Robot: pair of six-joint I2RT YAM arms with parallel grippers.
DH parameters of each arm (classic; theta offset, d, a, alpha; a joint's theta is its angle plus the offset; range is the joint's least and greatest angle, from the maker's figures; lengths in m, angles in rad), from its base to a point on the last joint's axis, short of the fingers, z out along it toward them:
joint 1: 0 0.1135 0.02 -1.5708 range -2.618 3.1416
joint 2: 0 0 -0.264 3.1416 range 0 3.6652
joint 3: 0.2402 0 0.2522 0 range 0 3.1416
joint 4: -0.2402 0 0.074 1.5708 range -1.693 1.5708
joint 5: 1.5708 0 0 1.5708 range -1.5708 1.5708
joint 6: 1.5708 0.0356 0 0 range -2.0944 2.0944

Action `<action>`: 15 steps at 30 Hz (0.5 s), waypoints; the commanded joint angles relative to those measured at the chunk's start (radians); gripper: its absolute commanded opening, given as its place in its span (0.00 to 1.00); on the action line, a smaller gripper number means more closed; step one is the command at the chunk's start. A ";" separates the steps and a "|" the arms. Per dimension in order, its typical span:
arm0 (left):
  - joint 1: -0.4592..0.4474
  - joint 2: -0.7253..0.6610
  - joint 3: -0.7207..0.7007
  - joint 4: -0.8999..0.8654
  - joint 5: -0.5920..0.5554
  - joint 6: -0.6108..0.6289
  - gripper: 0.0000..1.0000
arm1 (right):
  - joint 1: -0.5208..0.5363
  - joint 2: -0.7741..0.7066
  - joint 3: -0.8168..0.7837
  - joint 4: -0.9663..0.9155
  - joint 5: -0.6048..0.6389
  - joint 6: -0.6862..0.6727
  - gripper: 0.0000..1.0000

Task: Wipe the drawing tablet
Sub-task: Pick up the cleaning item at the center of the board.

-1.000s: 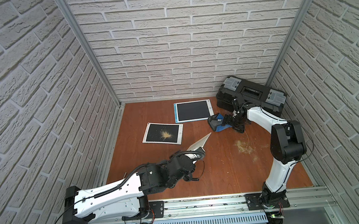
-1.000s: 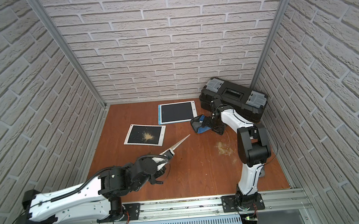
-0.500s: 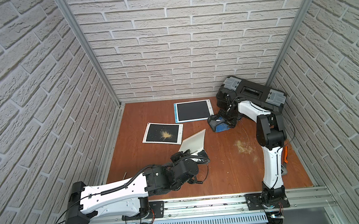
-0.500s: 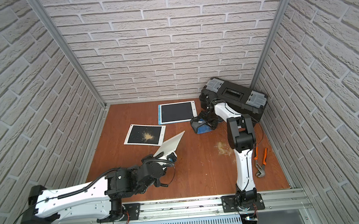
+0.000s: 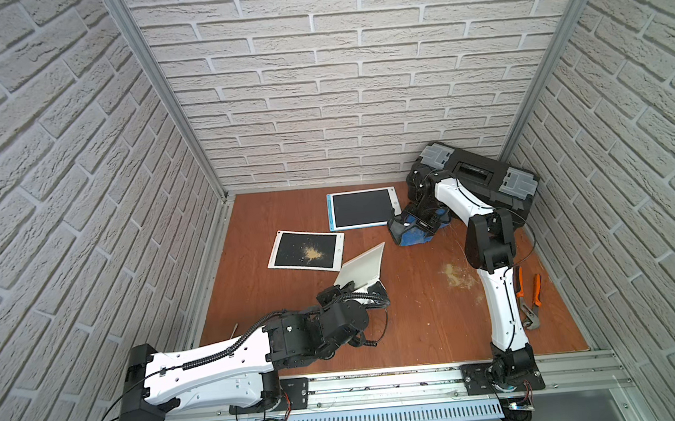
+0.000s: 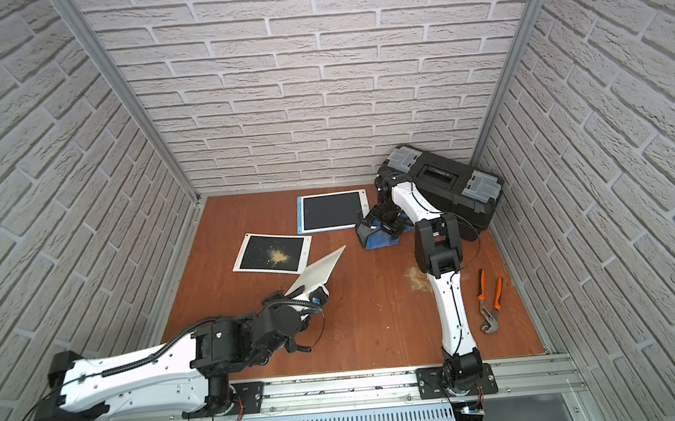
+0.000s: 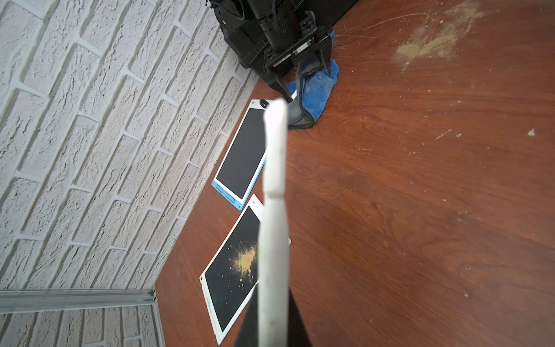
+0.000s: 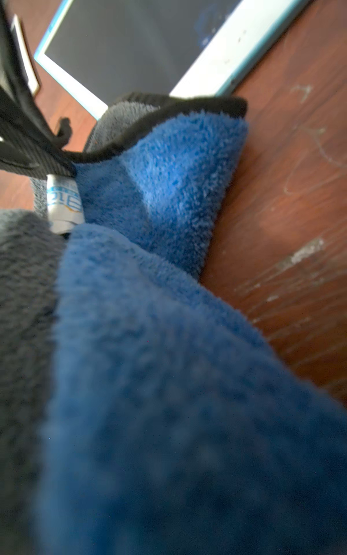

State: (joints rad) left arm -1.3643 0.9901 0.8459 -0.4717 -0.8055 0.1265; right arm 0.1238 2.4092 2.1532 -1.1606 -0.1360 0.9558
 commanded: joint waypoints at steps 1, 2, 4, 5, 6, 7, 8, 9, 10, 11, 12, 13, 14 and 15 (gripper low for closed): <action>-0.001 -0.006 0.009 0.025 -0.025 -0.016 0.00 | -0.024 0.034 0.007 -0.020 0.111 0.008 0.80; -0.001 -0.008 0.012 0.022 -0.024 -0.018 0.00 | -0.024 0.041 0.007 -0.029 0.114 -0.003 0.75; -0.001 -0.014 0.012 0.015 -0.026 -0.022 0.00 | -0.028 0.044 -0.013 -0.039 0.123 -0.032 0.57; -0.001 -0.019 0.013 0.015 -0.028 -0.025 0.00 | -0.031 0.036 -0.040 -0.030 0.124 -0.045 0.43; -0.001 -0.021 0.013 0.015 -0.028 -0.027 0.00 | -0.034 0.026 -0.078 -0.014 0.122 -0.054 0.33; -0.001 -0.023 0.012 0.015 -0.029 -0.028 0.00 | -0.042 0.005 -0.131 0.008 0.116 -0.061 0.22; -0.001 -0.023 0.012 0.014 -0.032 -0.030 0.00 | -0.049 -0.018 -0.188 0.034 0.109 -0.066 0.12; -0.002 -0.020 0.013 0.012 -0.033 -0.031 0.00 | -0.058 -0.046 -0.238 0.058 0.104 -0.071 0.11; -0.002 -0.015 0.018 0.004 -0.035 -0.035 0.00 | -0.066 -0.083 -0.300 0.084 0.104 -0.080 0.10; -0.003 -0.007 0.023 -0.004 -0.035 -0.038 0.00 | -0.071 -0.122 -0.354 0.113 0.111 -0.091 0.10; -0.005 0.001 0.029 -0.010 -0.035 -0.042 0.00 | -0.075 -0.162 -0.405 0.133 0.121 -0.100 0.10; -0.006 0.009 0.035 -0.017 -0.035 -0.044 0.00 | -0.077 -0.210 -0.456 0.152 0.137 -0.114 0.10; -0.007 0.020 0.042 -0.024 -0.032 -0.047 0.00 | -0.077 -0.255 -0.500 0.171 0.151 -0.129 0.10; -0.008 0.028 0.048 -0.028 -0.030 -0.048 0.00 | -0.076 -0.296 -0.535 0.183 0.159 -0.141 0.10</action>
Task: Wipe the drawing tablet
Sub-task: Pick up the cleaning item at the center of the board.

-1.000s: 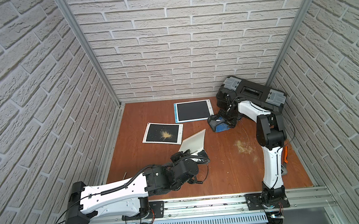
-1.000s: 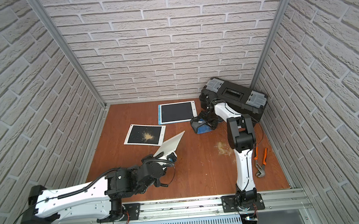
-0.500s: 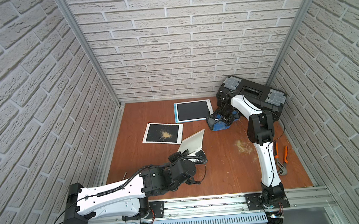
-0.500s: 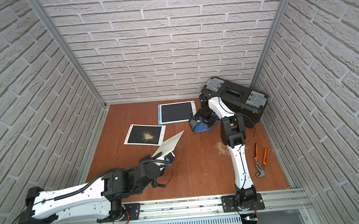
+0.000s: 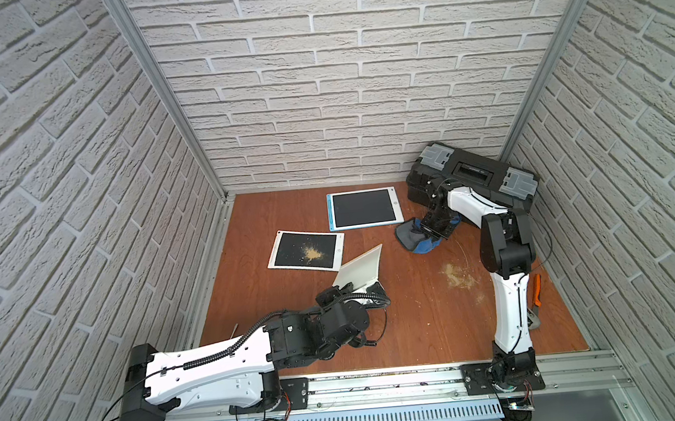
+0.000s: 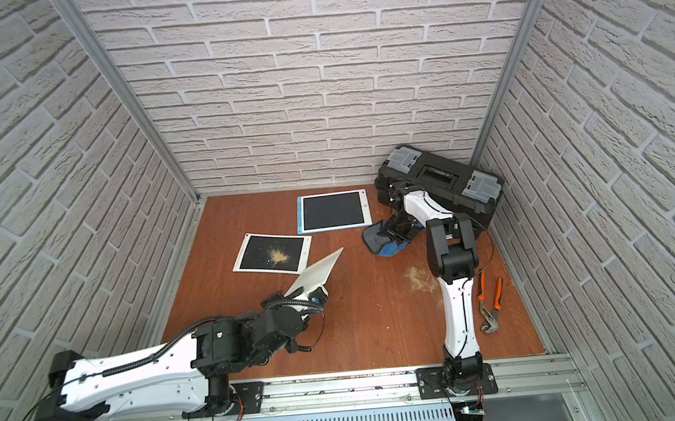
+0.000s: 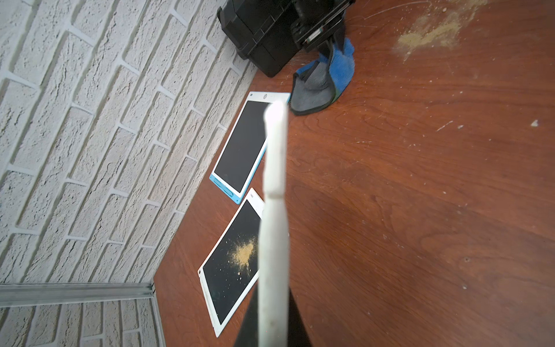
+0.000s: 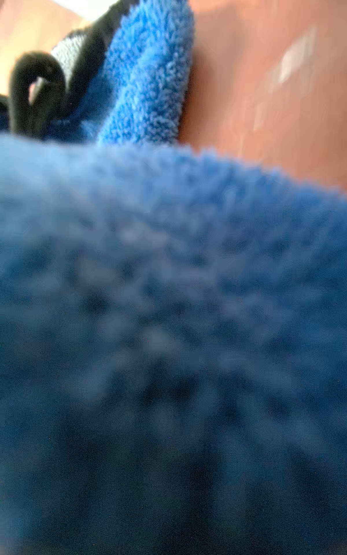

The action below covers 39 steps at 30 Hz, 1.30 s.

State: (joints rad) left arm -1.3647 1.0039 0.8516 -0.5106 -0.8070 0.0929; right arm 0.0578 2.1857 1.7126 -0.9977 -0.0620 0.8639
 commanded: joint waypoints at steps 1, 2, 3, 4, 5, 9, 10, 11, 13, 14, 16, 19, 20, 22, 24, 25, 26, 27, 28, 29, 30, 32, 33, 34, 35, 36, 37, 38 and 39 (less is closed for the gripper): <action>-0.009 0.024 0.048 0.008 -0.024 -0.017 0.00 | -0.011 -0.114 -0.125 0.032 0.096 -0.061 0.10; -0.010 0.031 0.053 0.007 -0.021 -0.018 0.00 | -0.010 -0.150 -0.153 0.037 0.109 -0.072 0.10; -0.012 0.035 0.055 0.009 -0.018 -0.020 0.00 | -0.011 -0.177 -0.167 0.037 0.118 -0.078 0.10; -0.011 0.040 0.058 0.012 -0.014 -0.021 0.00 | -0.010 -0.198 -0.181 0.043 0.122 -0.086 0.10; -0.011 0.044 0.059 0.016 -0.010 -0.022 0.00 | -0.010 -0.201 -0.189 0.051 0.118 -0.101 0.13; -0.013 0.062 0.062 0.036 0.003 -0.033 0.00 | -0.010 -0.165 -0.130 0.029 0.067 -0.165 0.43; -0.013 0.068 0.064 0.038 0.005 -0.039 0.00 | -0.010 -0.147 -0.113 0.028 0.047 -0.175 0.53; -0.014 0.073 0.066 0.035 0.006 -0.045 0.00 | -0.010 -0.131 -0.103 0.037 0.027 -0.182 0.61; -0.018 0.084 0.074 0.024 0.006 -0.059 0.00 | -0.010 -0.109 -0.091 0.051 0.001 -0.182 0.68; -0.019 0.089 0.080 0.018 0.006 -0.064 0.00 | -0.009 -0.099 -0.081 0.052 -0.005 -0.181 0.72; -0.020 0.096 0.087 0.005 0.006 -0.067 0.00 | -0.006 -0.080 -0.063 0.053 -0.004 -0.185 0.74; -0.020 0.095 0.093 -0.002 0.005 -0.066 0.00 | 0.012 -0.068 -0.025 0.030 0.039 -0.195 0.87; -0.020 0.091 0.093 -0.002 0.005 -0.066 0.00 | 0.022 -0.066 -0.012 0.017 0.060 -0.196 0.97; -0.020 0.082 0.084 0.008 0.006 -0.065 0.00 | 0.048 -0.055 0.030 -0.015 0.110 -0.202 1.00; -0.020 0.074 0.075 0.017 0.006 -0.063 0.00 | 0.069 -0.040 0.068 -0.035 0.127 -0.209 1.00; -0.021 0.072 0.071 0.020 0.006 -0.062 0.00 | 0.078 -0.027 0.093 -0.051 0.134 -0.206 1.00; -0.020 0.069 0.069 0.018 0.006 -0.063 0.00 | 0.083 -0.015 0.107 -0.057 0.131 -0.203 1.00; -0.020 0.067 0.067 0.016 0.006 -0.063 0.00 | 0.086 -0.003 0.118 -0.062 0.124 -0.196 1.00; -0.020 0.064 0.065 0.011 0.005 -0.064 0.00 | 0.086 0.012 0.127 -0.068 0.112 -0.187 1.00; -0.020 0.061 0.064 0.005 0.004 -0.064 0.00 | 0.085 0.024 0.132 -0.071 0.102 -0.183 1.00; -0.020 0.058 0.064 -0.002 0.005 -0.065 0.00 | 0.085 0.037 0.135 -0.072 0.092 -0.179 1.00; -0.020 0.049 0.064 -0.014 0.003 -0.071 0.00 | 0.085 0.063 0.133 -0.072 0.078 -0.172 1.00; -0.020 0.042 0.059 -0.018 0.003 -0.074 0.00 | 0.085 0.075 0.132 -0.071 0.068 -0.172 1.00; -0.021 0.034 0.054 -0.019 0.003 -0.076 0.00 | 0.086 0.090 0.130 -0.076 0.064 -0.170 1.00; -0.020 0.027 0.050 -0.019 0.003 -0.077 0.00 | 0.086 0.099 0.127 -0.079 0.062 -0.168 1.00; -0.020 0.018 0.044 -0.019 0.003 -0.079 0.00 | 0.086 0.106 0.119 -0.079 0.062 -0.166 1.00; -0.020 0.009 0.039 -0.019 0.003 -0.079 0.00 | 0.085 0.107 0.106 -0.072 0.067 -0.163 1.00; -0.020 0.002 0.035 -0.017 0.003 -0.082 0.00 | 0.086 0.109 0.094 -0.066 0.071 -0.160 1.00; -0.020 -0.004 0.030 -0.016 0.003 -0.081 0.00 | 0.085 0.112 0.081 -0.059 0.072 -0.158 1.00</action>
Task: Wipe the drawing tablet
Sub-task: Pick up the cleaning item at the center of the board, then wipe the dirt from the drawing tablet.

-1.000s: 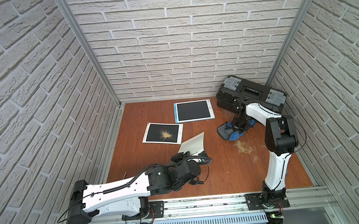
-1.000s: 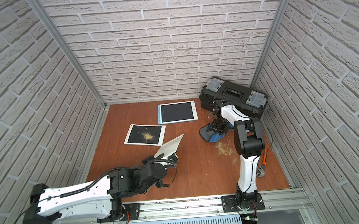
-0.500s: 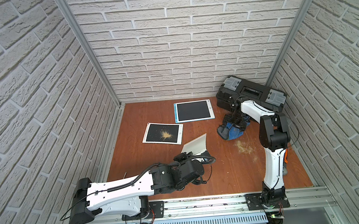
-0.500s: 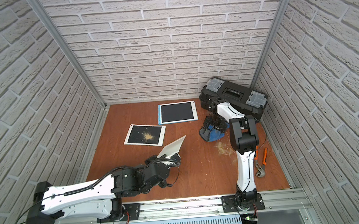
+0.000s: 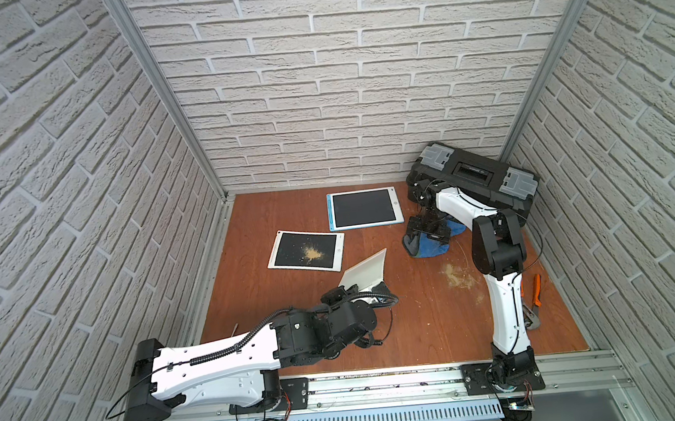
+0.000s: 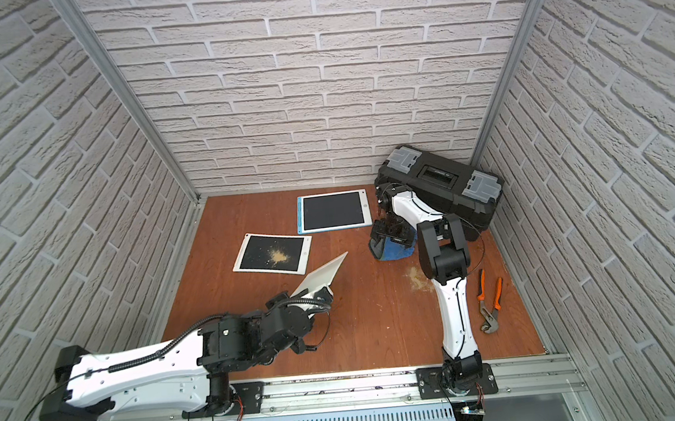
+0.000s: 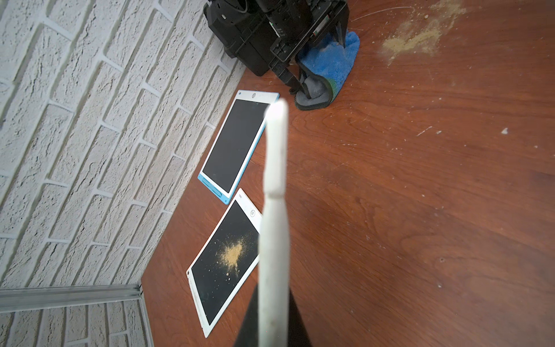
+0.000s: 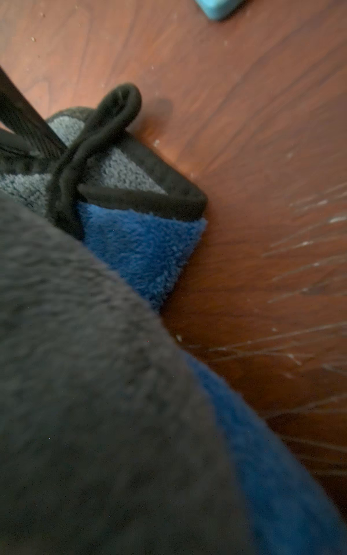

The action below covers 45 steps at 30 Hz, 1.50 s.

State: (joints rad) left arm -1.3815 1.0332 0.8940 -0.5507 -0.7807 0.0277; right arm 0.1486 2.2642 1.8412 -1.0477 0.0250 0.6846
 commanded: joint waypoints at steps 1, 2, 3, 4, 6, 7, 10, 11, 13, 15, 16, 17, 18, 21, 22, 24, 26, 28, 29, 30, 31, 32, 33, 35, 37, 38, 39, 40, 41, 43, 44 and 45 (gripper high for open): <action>-0.004 -0.039 -0.016 0.026 -0.024 -0.016 0.00 | -0.005 0.035 -0.054 -0.003 -0.016 0.023 0.99; -0.004 -0.043 -0.020 0.026 -0.025 -0.017 0.00 | -0.005 0.040 -0.058 0.000 -0.017 0.024 0.99; -0.004 -0.045 -0.021 0.026 -0.025 -0.017 0.00 | -0.004 0.046 -0.058 0.000 -0.016 0.026 0.98; -0.004 -0.047 -0.021 0.025 -0.024 -0.018 0.00 | -0.004 0.053 -0.058 0.001 -0.019 0.024 0.96; -0.004 -0.048 -0.018 0.019 -0.025 -0.019 0.00 | -0.003 0.057 -0.056 -0.001 -0.011 0.017 0.92; -0.004 -0.047 -0.017 0.016 -0.026 -0.022 0.00 | -0.004 0.051 -0.063 0.008 -0.011 0.014 0.83; -0.003 -0.042 -0.012 0.007 -0.025 -0.027 0.00 | -0.004 0.022 -0.094 0.030 -0.018 0.005 0.31; -0.004 -0.038 -0.010 0.005 -0.024 -0.029 0.00 | -0.006 0.007 -0.106 0.035 -0.019 0.003 0.16; -0.005 -0.028 0.004 -0.007 -0.009 -0.042 0.00 | -0.006 -0.047 -0.141 0.059 -0.014 -0.004 0.03; -0.014 -0.015 0.019 -0.016 0.018 -0.043 0.00 | -0.003 -0.123 -0.176 0.097 0.006 -0.027 0.02; -0.024 -0.009 0.019 -0.012 0.021 -0.033 0.00 | 0.008 -0.169 -0.189 0.104 0.048 -0.050 0.02; -0.032 -0.001 0.015 -0.004 0.020 -0.020 0.00 | 0.022 -0.214 -0.198 0.106 0.096 -0.069 0.02; -0.040 0.013 0.008 0.005 0.011 -0.004 0.00 | 0.042 -0.269 -0.217 0.113 0.154 -0.097 0.02; -0.062 0.066 -0.015 0.048 -0.077 0.041 0.00 | 0.118 -0.451 -0.309 0.179 0.262 -0.177 0.03; -0.070 0.080 -0.023 0.070 -0.093 0.078 0.00 | 0.144 -0.507 -0.346 0.204 0.288 -0.198 0.03; -0.105 0.084 -0.070 0.166 -0.094 0.216 0.00 | 0.173 -0.604 -0.419 0.253 0.283 -0.234 0.03; -0.147 0.061 -0.156 0.348 -0.090 0.388 0.00 | 0.181 -0.683 -0.479 0.276 0.274 -0.244 0.03; -0.154 0.022 -0.228 0.458 0.033 0.537 0.00 | 0.181 -0.757 -0.538 0.297 0.255 -0.264 0.03; -0.155 0.006 -0.263 0.478 0.100 0.618 0.00 | 0.180 -0.790 -0.561 0.304 0.242 -0.272 0.03; -0.159 -0.014 -0.307 0.506 0.166 0.717 0.00 | 0.180 -0.825 -0.586 0.319 0.213 -0.289 0.03; -0.162 -0.032 -0.358 0.549 0.218 0.829 0.00 | 0.180 -0.864 -0.617 0.345 0.154 -0.314 0.03; -0.163 -0.046 -0.405 0.600 0.251 0.911 0.00 | 0.180 -0.898 -0.643 0.369 0.101 -0.331 0.03; -0.159 -0.066 -0.459 0.687 0.275 0.994 0.00 | 0.180 -0.935 -0.675 0.397 0.037 -0.343 0.03; -0.140 -0.100 -0.535 0.824 0.323 1.111 0.00 | 0.178 -0.992 -0.729 0.443 -0.102 -0.378 0.03; -0.117 -0.143 -0.558 0.806 0.374 1.185 0.00 | 0.180 -1.002 -0.747 0.438 -0.256 -0.404 0.03; -0.110 -0.159 -0.558 0.769 0.393 1.210 0.00 | 0.182 -0.990 -0.745 0.414 -0.320 -0.421 0.03; -0.108 -0.176 -0.565 0.749 0.408 1.245 0.00 | 0.191 -0.975 -0.739 0.384 -0.385 -0.450 0.03; -0.111 -0.184 -0.579 0.759 0.407 1.273 0.00 | 0.211 -0.961 -0.738 0.355 -0.412 -0.476 0.03; -0.116 -0.190 -0.591 0.772 0.396 1.293 0.00 | 0.230 -0.957 -0.744 0.334 -0.417 -0.491 0.03; -0.123 -0.204 -0.620 0.791 0.391 1.334 0.00 | 0.264 -0.983 -0.796 0.348 -0.442 -0.489 0.03; -0.124 -0.210 -0.627 0.782 0.398 1.340 0.00 | 0.276 -1.003 -0.825 0.372 -0.474 -0.473 0.03; -0.123 -0.215 -0.634 0.772 0.403 1.345 0.00 | 0.291 -1.023 -0.850 0.399 -0.514 -0.460 0.03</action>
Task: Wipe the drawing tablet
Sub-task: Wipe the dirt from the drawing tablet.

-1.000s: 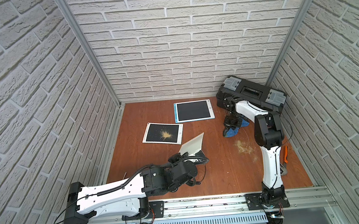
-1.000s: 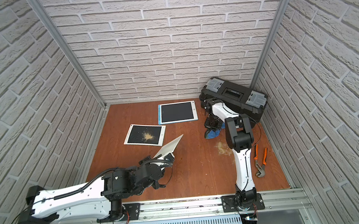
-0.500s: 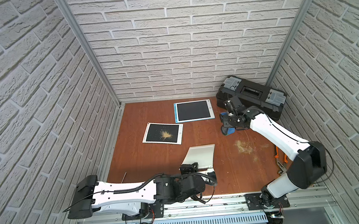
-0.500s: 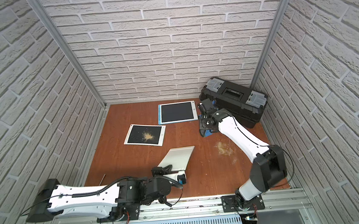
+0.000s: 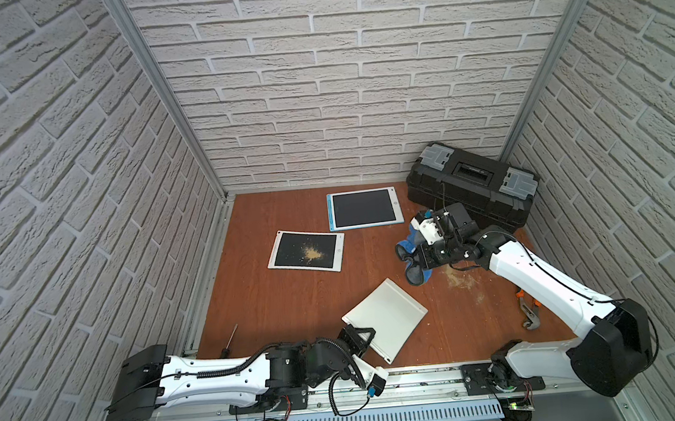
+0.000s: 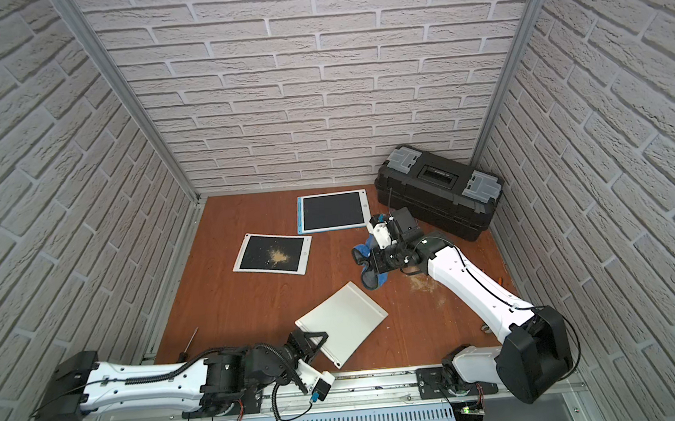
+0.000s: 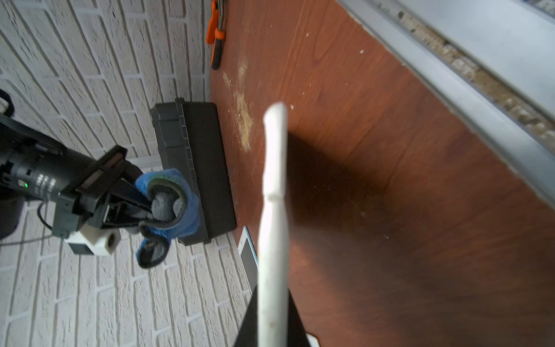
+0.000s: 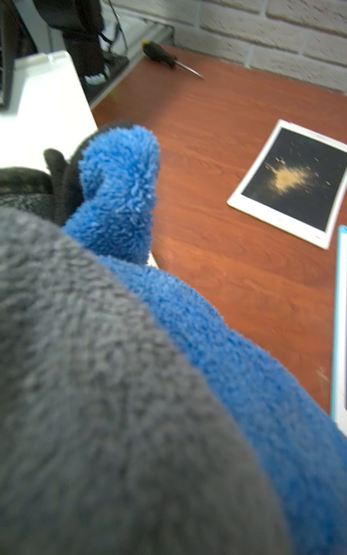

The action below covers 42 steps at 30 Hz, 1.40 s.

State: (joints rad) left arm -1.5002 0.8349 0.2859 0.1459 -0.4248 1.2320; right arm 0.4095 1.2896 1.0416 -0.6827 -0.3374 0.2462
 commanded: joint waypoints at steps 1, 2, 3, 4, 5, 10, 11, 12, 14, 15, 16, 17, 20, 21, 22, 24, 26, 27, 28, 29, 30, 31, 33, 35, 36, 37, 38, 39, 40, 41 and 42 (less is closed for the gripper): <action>-0.005 -0.021 -0.037 0.078 0.046 0.148 0.00 | 0.051 -0.067 -0.078 0.057 -0.201 -0.019 0.03; -0.005 -0.026 -0.046 0.082 0.046 0.150 0.00 | 0.074 -0.081 -0.100 0.081 -0.244 -0.024 0.03; -0.005 -0.034 -0.056 0.085 0.047 0.146 0.00 | 0.105 -0.094 -0.126 0.107 -0.289 -0.042 0.03; -0.005 -0.043 -0.064 0.093 0.048 0.137 0.00 | 0.139 -0.111 -0.156 0.142 -0.321 -0.051 0.03; -0.005 -0.052 -0.070 0.095 0.047 0.130 0.00 | 0.170 -0.128 -0.176 0.176 -0.339 -0.058 0.03; -0.006 -0.068 -0.088 0.089 0.053 0.096 0.00 | 0.300 -0.172 -0.250 0.281 -0.359 -0.066 0.03; -0.006 -0.067 -0.088 0.087 0.056 0.092 0.00 | 0.317 -0.155 -0.248 0.281 -0.373 -0.076 0.03; -0.005 -0.065 -0.090 0.087 0.057 0.090 0.00 | 0.341 -0.125 -0.241 0.278 -0.385 -0.088 0.03; -0.005 -0.057 -0.090 0.089 0.057 0.087 0.00 | 0.404 -0.066 -0.222 0.268 -0.396 -0.113 0.03; -0.005 -0.054 -0.090 0.089 0.057 0.084 0.00 | 0.439 -0.038 -0.210 0.269 -0.388 -0.123 0.03; -0.005 -0.054 -0.089 0.091 0.057 0.080 0.00 | 0.469 -0.013 -0.201 0.273 -0.376 -0.131 0.03; -0.006 -0.053 -0.091 0.093 0.055 0.079 0.00 | 0.482 0.008 -0.194 0.281 -0.364 -0.131 0.03; -0.005 -0.056 -0.094 0.093 0.054 0.071 0.00 | 0.488 0.075 -0.188 0.319 -0.338 -0.122 0.03; -0.005 -0.057 -0.094 0.089 0.050 0.069 0.00 | 0.485 0.103 -0.183 0.317 -0.299 -0.118 0.03; -0.005 -0.060 -0.092 0.082 0.047 0.067 0.00 | 0.477 0.138 -0.177 0.305 -0.253 -0.106 0.03; -0.006 -0.069 -0.088 0.068 0.042 0.066 0.00 | 0.435 0.215 -0.164 0.264 -0.144 -0.053 0.03; -0.007 -0.078 -0.086 0.062 0.041 0.066 0.00 | 0.352 0.279 -0.174 0.237 -0.075 0.018 0.03; -0.007 -0.083 -0.087 0.060 0.040 0.066 0.00 | 0.303 0.298 -0.192 0.240 -0.038 0.053 0.03; -0.009 -0.086 -0.087 0.060 0.040 0.067 0.00 | 0.254 0.307 -0.210 0.239 0.007 0.090 0.03; -0.009 -0.086 -0.088 0.060 0.038 0.068 0.00 | 0.218 0.309 -0.221 0.231 0.049 0.109 0.03; -0.011 -0.089 -0.088 0.060 0.037 0.070 0.00 | 0.191 0.307 -0.224 0.210 0.115 0.126 0.03; -0.011 -0.087 -0.086 0.060 0.035 0.070 0.00 | 0.179 0.302 -0.217 0.176 0.198 0.144 0.03; -0.012 -0.088 -0.086 0.058 0.033 0.072 0.00 | 0.178 0.286 -0.198 0.123 0.319 0.171 0.03; -0.013 -0.090 -0.084 0.055 0.031 0.071 0.00 | 0.182 0.260 -0.191 0.107 0.354 0.186 0.03; -0.014 -0.091 -0.083 0.052 0.031 0.070 0.00 | 0.192 0.238 -0.195 0.122 0.330 0.176 0.03; -0.014 -0.093 -0.083 0.050 0.029 0.070 0.00 | 0.219 0.211 -0.200 0.143 0.294 0.155 0.03; -0.013 -0.093 -0.082 0.047 0.028 0.069 0.00 | 0.252 0.187 -0.202 0.155 0.262 0.134 0.03; -0.013 -0.095 -0.080 0.045 0.027 0.069 0.00 | 0.298 0.161 -0.200 0.165 0.230 0.104 0.03; -0.014 -0.095 -0.080 0.043 0.026 0.067 0.00 | 0.348 0.140 -0.195 0.165 0.196 0.080 0.03; -0.013 -0.093 -0.078 0.041 0.025 0.065 0.00 | 0.386 0.124 -0.192 0.163 0.165 0.064 0.03; -0.012 -0.094 -0.080 0.041 0.023 0.063 0.00 | 0.423 0.106 -0.197 0.164 0.117 0.054 0.03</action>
State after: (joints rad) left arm -1.5074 0.7506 0.1844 0.1490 -0.4015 1.2488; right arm 0.7460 1.4502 0.8551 -0.5011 -0.1387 0.3531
